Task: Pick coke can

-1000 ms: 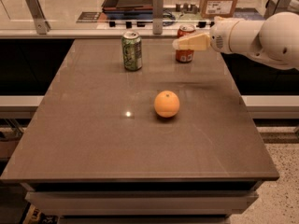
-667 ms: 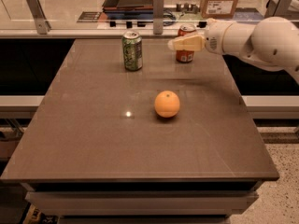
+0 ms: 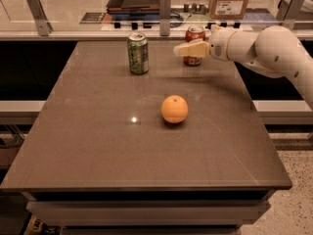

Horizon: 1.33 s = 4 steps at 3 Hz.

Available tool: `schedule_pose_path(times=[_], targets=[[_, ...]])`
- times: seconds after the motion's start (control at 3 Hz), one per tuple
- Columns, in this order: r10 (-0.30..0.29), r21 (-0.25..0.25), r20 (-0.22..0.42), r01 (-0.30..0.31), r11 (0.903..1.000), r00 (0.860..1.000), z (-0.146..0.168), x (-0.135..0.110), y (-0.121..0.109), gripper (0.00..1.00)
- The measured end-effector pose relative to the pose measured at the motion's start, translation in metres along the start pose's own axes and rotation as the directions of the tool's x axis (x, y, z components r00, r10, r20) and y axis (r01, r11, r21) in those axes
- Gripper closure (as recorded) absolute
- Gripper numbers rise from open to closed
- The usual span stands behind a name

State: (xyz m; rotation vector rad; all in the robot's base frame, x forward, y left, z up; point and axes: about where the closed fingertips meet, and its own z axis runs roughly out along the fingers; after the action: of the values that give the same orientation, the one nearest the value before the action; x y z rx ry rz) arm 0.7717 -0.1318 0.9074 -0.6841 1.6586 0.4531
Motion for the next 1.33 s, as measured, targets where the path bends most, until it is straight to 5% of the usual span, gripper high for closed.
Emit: schedule_pose_path(times=[0.67, 1.33], targets=[[-0.012, -0.016, 0.015, 0.012, 0.9998, 1.0, 0.007, 0.019, -0.034, 0.0], [-0.021, -0.049, 0.042, 0.023, 0.9985, 0.999, 0.015, 0.019, -0.043, 0.43]])
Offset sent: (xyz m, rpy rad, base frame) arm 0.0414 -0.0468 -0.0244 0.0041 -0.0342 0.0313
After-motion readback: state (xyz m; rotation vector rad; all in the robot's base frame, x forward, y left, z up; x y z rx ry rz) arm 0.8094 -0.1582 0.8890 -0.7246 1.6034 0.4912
